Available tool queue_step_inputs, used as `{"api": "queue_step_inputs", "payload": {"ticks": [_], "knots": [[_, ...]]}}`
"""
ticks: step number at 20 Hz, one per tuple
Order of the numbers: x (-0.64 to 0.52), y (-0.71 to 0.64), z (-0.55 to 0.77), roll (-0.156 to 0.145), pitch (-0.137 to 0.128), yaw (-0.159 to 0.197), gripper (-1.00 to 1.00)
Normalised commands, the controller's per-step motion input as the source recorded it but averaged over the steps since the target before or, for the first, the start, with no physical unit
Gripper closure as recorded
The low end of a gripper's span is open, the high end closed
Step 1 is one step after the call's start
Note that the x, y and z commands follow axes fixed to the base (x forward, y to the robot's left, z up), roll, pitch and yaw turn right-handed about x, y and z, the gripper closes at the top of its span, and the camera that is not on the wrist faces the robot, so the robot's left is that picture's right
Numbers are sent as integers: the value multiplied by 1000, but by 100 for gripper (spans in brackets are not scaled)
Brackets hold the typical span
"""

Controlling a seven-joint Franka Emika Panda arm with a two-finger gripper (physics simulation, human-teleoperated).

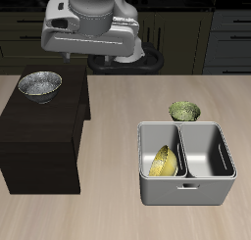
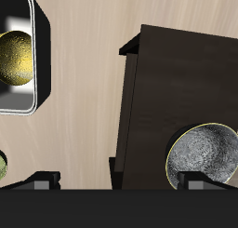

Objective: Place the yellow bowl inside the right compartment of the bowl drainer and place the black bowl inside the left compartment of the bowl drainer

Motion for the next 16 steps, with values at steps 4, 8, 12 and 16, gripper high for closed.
{"api": "queue_step_inputs", "payload": {"ticks": [4, 8, 12, 16], "knots": [[-148, -314, 7, -2, 2, -10, -100], [-44, -182, 34, 46, 17, 48, -100], [-14, -374, 20, -39, -11, 77, -100], [-49, -248, 7, -16, 2, -19, -100]]}}
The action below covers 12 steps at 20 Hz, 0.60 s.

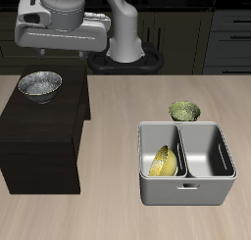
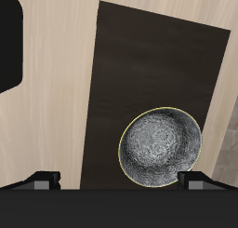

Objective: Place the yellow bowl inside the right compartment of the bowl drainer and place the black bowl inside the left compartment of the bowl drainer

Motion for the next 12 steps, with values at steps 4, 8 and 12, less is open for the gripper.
{"api": "queue_step_inputs", "payload": {"ticks": [4, 8, 12], "knots": [[-76, -354, 14, -24, -16, 5, -100], [-65, -188, 74, 2, -22, -46, -100], [3, 45, 19, 1, -30, 8, -100]]}}
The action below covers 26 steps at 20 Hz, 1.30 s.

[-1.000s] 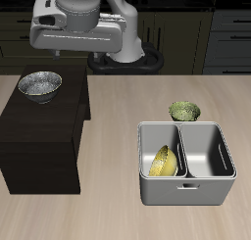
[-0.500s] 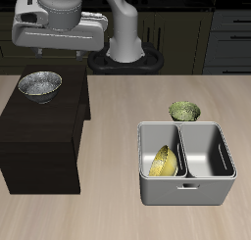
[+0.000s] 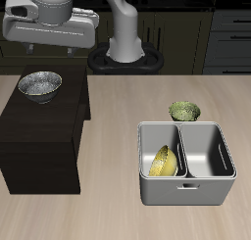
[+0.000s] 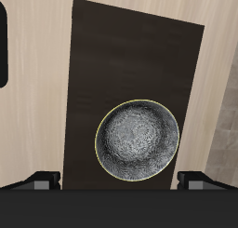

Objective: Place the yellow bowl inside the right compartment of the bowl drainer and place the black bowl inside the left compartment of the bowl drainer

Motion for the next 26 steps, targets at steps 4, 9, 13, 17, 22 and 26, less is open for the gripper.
{"api": "queue_step_inputs", "payload": {"ticks": [4, 9, 13, 17, 22, 26], "knots": [[-1, 218, -111, 12, -81, 15, -100], [-3, 36, -162, 13, 15, -13, -100], [37, -153, -308, -28, 14, -34, -100], [26, -104, -416, -13, 42, -52, -100], [40, -6, -279, -15, 22, -34, -100], [43, 141, -504, 50, 65, -19, -100]]}}
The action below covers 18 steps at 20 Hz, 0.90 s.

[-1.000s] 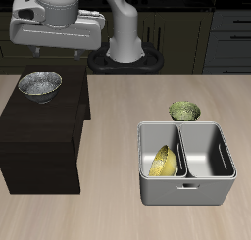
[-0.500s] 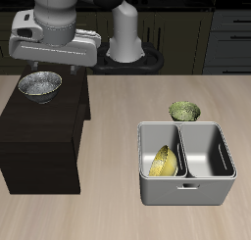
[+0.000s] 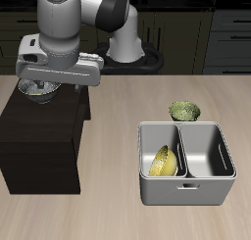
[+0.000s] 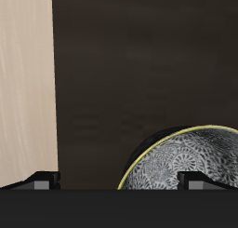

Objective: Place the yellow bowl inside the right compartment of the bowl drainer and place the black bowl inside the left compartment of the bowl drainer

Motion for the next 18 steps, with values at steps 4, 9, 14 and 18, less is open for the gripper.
{"api": "queue_step_inputs", "payload": {"ticks": [4, 9, 14, 18], "knots": [[9, 84, -392, 21, 49, -1, 100], [-18, -15, 17, -2, -7, -11, 100], [-54, -6, 181, 3, -20, -30, 100], [-157, 243, 318, 42, -49, -1, 100]]}}
